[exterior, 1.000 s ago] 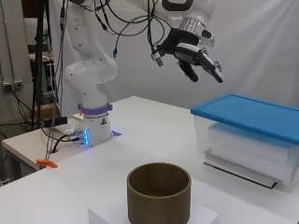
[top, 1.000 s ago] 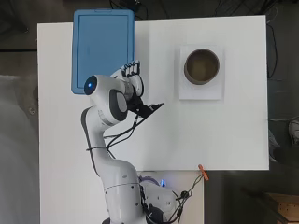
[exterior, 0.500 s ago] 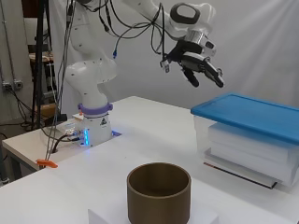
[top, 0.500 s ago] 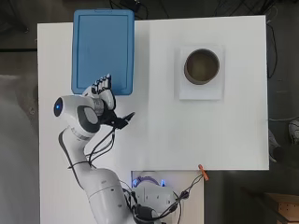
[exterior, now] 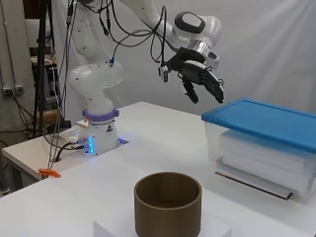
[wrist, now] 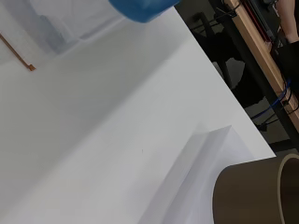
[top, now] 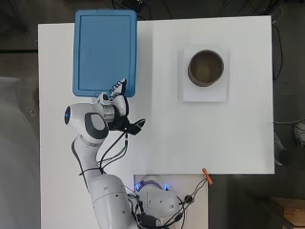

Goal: Teleoperate dual arm-hand system to remove items from a box

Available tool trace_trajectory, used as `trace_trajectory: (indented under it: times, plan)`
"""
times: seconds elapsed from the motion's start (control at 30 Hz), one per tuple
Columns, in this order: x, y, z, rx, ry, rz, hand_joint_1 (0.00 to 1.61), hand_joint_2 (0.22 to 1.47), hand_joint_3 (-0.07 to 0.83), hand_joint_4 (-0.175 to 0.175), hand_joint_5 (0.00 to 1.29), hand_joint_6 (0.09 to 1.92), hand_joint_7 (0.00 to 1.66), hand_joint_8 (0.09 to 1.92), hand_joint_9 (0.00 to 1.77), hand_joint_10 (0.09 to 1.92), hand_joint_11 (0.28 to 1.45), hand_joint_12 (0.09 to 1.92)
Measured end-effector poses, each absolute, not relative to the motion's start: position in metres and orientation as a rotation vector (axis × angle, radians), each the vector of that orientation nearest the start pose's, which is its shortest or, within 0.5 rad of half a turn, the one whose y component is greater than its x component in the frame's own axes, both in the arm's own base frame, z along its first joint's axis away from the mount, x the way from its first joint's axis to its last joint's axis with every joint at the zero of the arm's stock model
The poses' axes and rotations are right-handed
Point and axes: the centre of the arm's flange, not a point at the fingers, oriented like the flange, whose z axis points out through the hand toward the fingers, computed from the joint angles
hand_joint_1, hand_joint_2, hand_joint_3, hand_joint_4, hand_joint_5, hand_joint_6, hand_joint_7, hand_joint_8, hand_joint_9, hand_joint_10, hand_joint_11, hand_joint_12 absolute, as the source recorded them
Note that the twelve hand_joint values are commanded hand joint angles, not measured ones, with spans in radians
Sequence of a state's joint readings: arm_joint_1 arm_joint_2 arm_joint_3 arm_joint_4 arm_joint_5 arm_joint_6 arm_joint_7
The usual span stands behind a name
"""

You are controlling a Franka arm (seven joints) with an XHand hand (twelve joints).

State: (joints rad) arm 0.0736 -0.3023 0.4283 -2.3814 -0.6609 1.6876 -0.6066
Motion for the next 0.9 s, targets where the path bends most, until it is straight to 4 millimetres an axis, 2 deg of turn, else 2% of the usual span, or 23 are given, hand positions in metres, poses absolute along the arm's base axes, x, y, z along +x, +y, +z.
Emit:
trace_trajectory:
  times: [0.2,0.27,0.37,0.5,0.57,0.67,0.8,0.9]
  plan:
    - [0.393,0.16,0.413,1.891,1.371,-0.58,0.11,0.87,0.003,0.108,0.25,0.09,0.36,0.09,0.35,0.09,0.34,0.09]
    - [0.404,0.165,0.411,1.935,1.335,-0.569,0.11,0.9,0.007,0.089,0.29,0.09,0.38,0.09,0.38,0.09,0.35,0.09]
    - [0.424,0.17,0.417,2.038,1.286,-0.534,0.1,0.92,0.01,0.073,0.33,0.09,0.4,0.09,0.39,0.09,0.36,0.09]
    - [0.441,0.178,0.414,2.132,1.275,-0.521,0.07,0.93,0.009,0.069,0.32,0.09,0.4,0.09,0.4,0.09,0.37,0.09]
    - [0.442,0.179,0.411,2.139,1.264,-0.526,0.07,0.93,0.006,0.071,0.32,0.09,0.4,0.09,0.4,0.09,0.37,0.09]
    - [0.439,0.184,0.395,2.135,1.263,-0.567,0.07,0.93,0.003,0.073,0.32,0.09,0.4,0.09,0.4,0.09,0.37,0.09]
    - [0.441,0.201,0.395,2.078,1.288,-0.585,0.07,0.92,0.0,0.072,0.29,0.09,0.4,0.09,0.39,0.09,0.37,0.09]
    - [0.433,0.214,0.392,2.069,1.301,-0.579,0.08,0.92,-0.002,0.073,0.27,0.09,0.39,0.09,0.39,0.09,0.36,0.09]
